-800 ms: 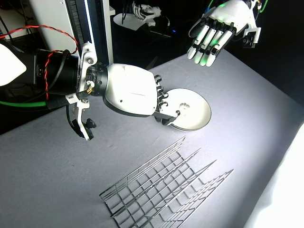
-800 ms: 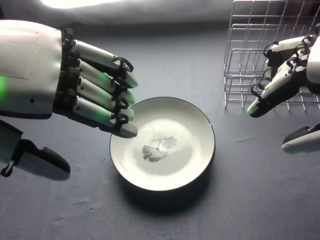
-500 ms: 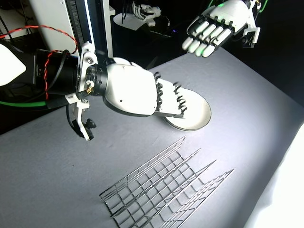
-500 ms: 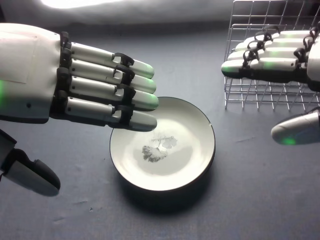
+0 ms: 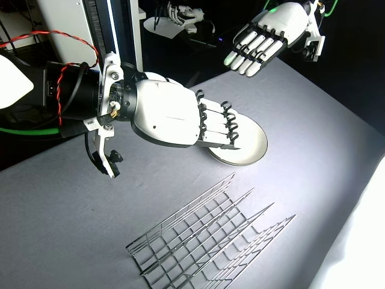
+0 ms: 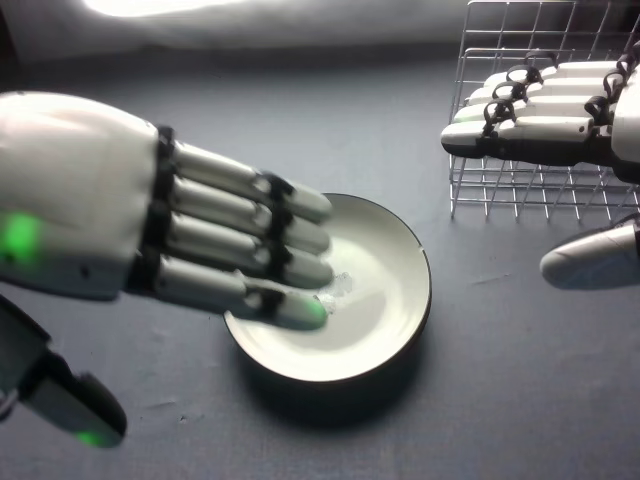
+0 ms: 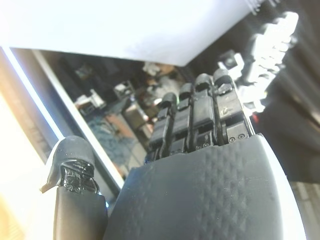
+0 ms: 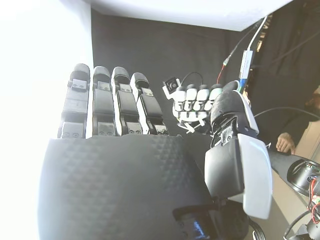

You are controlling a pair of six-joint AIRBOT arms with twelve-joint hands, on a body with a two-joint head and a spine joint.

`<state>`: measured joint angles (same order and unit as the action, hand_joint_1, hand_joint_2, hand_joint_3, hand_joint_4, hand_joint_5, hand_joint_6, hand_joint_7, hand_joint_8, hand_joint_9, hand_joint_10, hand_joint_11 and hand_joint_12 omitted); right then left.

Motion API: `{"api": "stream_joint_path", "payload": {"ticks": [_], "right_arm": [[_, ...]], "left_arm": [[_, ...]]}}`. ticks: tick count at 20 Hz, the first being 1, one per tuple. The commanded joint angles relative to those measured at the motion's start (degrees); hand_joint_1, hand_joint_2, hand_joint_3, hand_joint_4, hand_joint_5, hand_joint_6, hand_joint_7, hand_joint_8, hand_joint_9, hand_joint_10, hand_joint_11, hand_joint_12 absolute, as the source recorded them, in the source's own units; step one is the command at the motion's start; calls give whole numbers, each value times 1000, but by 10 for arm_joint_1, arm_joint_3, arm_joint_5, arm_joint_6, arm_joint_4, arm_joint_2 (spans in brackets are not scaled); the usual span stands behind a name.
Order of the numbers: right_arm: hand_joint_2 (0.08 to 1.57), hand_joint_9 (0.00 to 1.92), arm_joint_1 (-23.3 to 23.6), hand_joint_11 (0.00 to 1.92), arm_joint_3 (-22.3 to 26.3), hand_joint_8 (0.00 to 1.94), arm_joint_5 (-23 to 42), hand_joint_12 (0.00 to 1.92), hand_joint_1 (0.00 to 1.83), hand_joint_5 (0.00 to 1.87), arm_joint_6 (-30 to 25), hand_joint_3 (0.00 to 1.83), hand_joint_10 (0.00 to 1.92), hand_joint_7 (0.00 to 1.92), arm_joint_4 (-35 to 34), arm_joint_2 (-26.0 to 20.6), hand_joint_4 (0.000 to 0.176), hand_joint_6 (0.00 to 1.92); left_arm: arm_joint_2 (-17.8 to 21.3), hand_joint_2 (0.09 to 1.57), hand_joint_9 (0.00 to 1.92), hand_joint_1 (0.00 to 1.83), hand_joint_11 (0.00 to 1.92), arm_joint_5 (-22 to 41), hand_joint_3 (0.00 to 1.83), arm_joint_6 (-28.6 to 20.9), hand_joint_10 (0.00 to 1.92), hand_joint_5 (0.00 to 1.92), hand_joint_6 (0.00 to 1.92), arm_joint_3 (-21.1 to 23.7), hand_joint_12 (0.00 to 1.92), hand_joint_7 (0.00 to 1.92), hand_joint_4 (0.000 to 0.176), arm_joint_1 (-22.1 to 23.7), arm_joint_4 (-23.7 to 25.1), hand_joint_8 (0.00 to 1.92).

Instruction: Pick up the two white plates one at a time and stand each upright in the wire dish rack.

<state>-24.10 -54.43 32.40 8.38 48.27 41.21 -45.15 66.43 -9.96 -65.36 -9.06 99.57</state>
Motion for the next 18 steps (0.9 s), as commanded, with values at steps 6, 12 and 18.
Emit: {"api": "stream_joint_path", "payload": {"ticks": [6, 12, 18], "right_arm": [[1065, 0, 8, 0, -1, 0, 48, 0, 0, 0, -2, 0, 0, 0, -26, -2, 0, 0], [1061, 0, 8, 0, -1, 0, 48, 0, 0, 0, -2, 0, 0, 0, -26, -1, 0, 0], [1082, 0, 9, 0, -1, 0, 49, 0, 0, 0, -2, 1, 0, 0, -26, -1, 0, 0]], "left_arm": [[-16, 1164, 0, 0, 0, -24, 1, -1, 0, 0, 0, 16, 0, 0, 0, -79, -42, 0], [-84, 1154, 0, 0, 0, -59, 0, -1, 0, 0, 0, -44, 0, 0, 0, -97, -8, 0], [-141, 1150, 0, 0, 0, -85, 0, -1, 0, 4, 1, -112, 0, 0, 0, -110, 13, 0]]}}
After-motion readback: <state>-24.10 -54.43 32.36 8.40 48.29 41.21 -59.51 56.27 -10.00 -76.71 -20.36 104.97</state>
